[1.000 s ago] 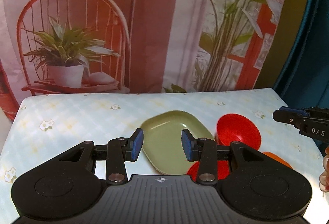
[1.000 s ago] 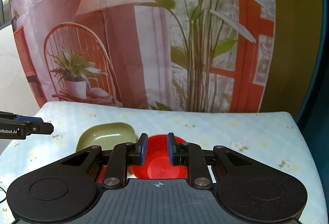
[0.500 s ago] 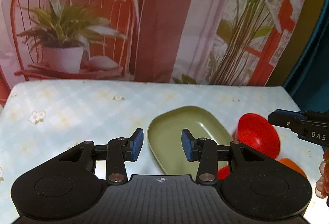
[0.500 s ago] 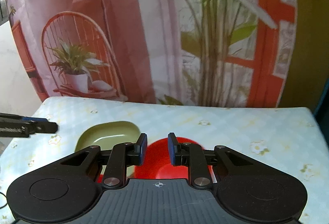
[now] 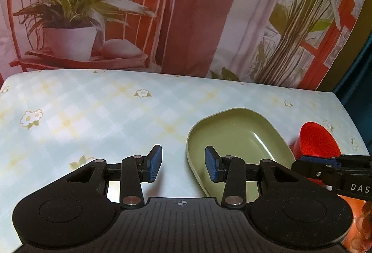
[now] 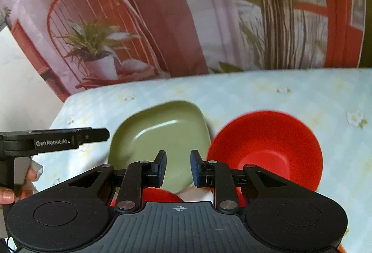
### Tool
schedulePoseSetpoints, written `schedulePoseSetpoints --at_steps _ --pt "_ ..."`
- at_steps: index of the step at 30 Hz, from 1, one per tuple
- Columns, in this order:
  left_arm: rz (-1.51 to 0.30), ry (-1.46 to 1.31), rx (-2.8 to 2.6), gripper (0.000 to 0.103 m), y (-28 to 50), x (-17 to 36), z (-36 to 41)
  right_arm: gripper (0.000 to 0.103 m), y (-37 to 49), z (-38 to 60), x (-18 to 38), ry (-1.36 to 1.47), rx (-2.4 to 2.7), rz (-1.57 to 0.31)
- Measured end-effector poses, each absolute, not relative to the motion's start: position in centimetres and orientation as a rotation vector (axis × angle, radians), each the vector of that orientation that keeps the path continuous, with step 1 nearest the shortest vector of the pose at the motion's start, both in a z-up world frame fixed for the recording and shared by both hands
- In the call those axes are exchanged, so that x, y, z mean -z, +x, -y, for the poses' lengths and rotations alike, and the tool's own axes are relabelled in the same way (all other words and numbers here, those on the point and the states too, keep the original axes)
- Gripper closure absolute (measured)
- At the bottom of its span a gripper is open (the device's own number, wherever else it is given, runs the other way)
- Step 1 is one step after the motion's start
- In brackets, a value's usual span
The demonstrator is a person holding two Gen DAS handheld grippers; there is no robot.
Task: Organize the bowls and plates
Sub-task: 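Move both tools to the rim of the other green plate, then close both grippers on the green plate rim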
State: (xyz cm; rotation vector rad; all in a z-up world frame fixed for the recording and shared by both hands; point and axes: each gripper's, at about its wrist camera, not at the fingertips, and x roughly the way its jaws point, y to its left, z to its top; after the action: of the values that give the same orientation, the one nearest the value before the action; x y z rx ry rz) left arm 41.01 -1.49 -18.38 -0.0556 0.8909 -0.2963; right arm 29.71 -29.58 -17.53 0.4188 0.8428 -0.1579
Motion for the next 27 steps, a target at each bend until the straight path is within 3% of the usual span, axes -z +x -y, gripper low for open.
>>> schedulePoseSetpoints --at_steps 11,21,27 --pt "-0.928 -0.089 0.299 0.061 42.5 20.2 1.6 0.083 30.0 29.8 18.2 0.342 0.233 -0.899" --pt "-0.935 -0.084 0.326 0.087 43.0 20.8 2.1 0.083 31.3 28.7 18.2 0.261 0.276 -0.929" --pt "-0.939 -0.122 0.285 0.092 43.1 20.8 1.3 0.083 31.4 28.5 18.2 0.246 0.275 -0.948"
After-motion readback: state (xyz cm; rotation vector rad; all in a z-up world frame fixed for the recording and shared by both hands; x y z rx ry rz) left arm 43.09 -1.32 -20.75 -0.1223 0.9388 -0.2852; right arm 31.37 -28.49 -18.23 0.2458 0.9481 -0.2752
